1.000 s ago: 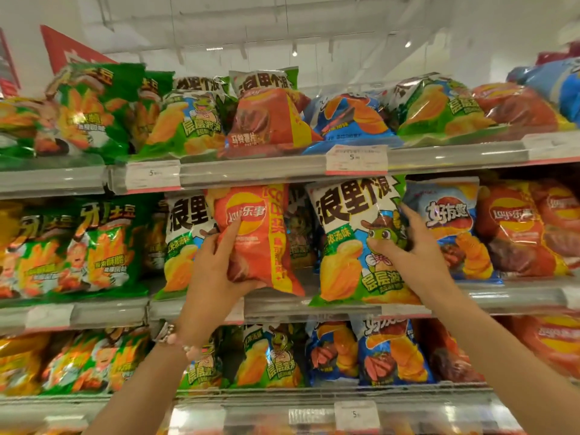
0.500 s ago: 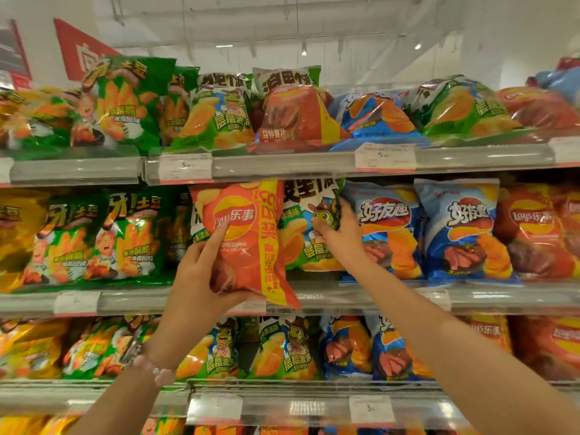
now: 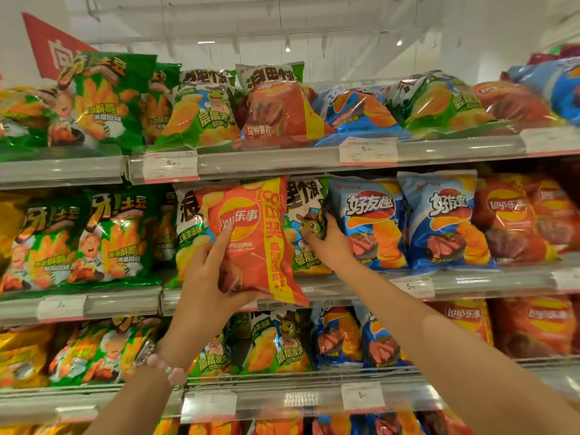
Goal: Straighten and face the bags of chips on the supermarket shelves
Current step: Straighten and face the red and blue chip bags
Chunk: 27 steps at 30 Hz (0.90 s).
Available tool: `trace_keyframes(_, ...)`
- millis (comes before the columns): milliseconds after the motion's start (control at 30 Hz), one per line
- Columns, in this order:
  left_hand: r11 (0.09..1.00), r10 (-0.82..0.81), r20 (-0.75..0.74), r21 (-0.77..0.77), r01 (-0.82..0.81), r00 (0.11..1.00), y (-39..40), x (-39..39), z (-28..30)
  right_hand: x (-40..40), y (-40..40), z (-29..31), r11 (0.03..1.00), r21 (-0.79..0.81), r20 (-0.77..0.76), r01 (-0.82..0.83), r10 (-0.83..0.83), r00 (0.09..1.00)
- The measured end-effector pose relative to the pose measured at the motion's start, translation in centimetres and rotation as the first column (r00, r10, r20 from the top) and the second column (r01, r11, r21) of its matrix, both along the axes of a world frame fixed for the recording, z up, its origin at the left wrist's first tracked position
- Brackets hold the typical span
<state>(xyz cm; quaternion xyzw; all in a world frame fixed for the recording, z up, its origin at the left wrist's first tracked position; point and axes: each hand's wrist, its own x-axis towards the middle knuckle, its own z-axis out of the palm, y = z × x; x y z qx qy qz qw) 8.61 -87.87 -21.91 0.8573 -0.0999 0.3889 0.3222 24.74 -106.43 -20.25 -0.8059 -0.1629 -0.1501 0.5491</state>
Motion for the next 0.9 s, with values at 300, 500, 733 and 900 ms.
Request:
trace_keyframes(300, 0.999, -0.034, 0.037, 0.026, 0.033, 0.999, -3.4, -0.9, -0.8, -6.1, -2.1, 0.3, 0.901, 0.381, 0.023, -0.210, 0.217, 0.976)
trace_keyframes(500, 0.994, -0.092, 0.002, 0.064, 0.092, 0.996, -7.1, 0.3, -1.4, -9.9, -4.4, 1.3, 0.927, 0.301, -0.169, -0.223, 0.282, 0.945)
trace_keyframes(733, 0.939, -0.341, -0.072, -0.062, 0.337, 0.937, -12.0, 1.9, -1.3, -10.1, -11.5, 0.9, 0.955, 0.296, -0.107, -0.007, 0.041, 0.993)
trace_keyframes(900, 0.825, -0.481, -0.155, -0.413, 0.386, 0.863, -17.6, 3.6, 0.4, -10.6, -17.8, 0.1, 0.892, 0.451, -0.160, 0.020, 0.059, 0.985)
